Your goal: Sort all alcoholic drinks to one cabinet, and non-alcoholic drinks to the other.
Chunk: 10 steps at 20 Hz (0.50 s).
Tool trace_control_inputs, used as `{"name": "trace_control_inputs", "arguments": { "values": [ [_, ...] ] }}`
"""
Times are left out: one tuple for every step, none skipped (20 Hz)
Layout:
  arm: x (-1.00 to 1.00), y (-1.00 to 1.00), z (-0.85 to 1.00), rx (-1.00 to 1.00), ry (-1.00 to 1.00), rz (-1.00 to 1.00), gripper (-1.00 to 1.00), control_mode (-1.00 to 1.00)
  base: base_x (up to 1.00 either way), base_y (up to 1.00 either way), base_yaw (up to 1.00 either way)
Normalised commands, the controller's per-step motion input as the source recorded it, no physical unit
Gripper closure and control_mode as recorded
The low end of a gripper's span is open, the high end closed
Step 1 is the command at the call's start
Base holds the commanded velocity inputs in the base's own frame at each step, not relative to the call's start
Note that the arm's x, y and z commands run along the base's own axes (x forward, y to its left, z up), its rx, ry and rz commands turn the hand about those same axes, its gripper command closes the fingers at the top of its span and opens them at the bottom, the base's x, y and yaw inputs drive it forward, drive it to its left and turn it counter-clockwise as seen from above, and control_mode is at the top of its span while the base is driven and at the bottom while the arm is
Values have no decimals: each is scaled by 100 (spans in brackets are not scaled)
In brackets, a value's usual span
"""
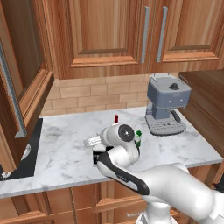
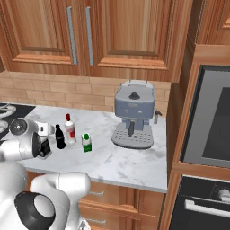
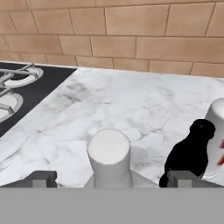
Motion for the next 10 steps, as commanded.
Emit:
{"name": "trace_control_inputs", "arguments": {
  "values": [
    [8, 0, 0, 1, -3, 4, -100, -100, 0, 0, 0],
    [6, 0, 0, 0, -3, 4, -100, -100, 0, 0, 0],
    [8, 0, 0, 0, -2, 4, -100, -100, 0, 0, 0],
    [8, 0, -2, 0, 0, 4, -100, -100, 0, 0, 0],
    [4, 0, -6, 0, 0, 5, -100, -100, 0, 0, 0],
    [2, 0, -8, 0, -1, 5, -100, -100, 0, 0, 0],
    [5, 1, -10, 0, -1, 4, -100, -100, 0, 0, 0],
    [5, 3, -10, 0, 0, 4, -100, -100, 0, 0, 0],
    [2, 3, -12, 0, 0, 5, -100, -100, 0, 0, 0],
    [2, 2, -13, 0, 0, 5, -100, -100, 0, 0, 0]
  ]
}}
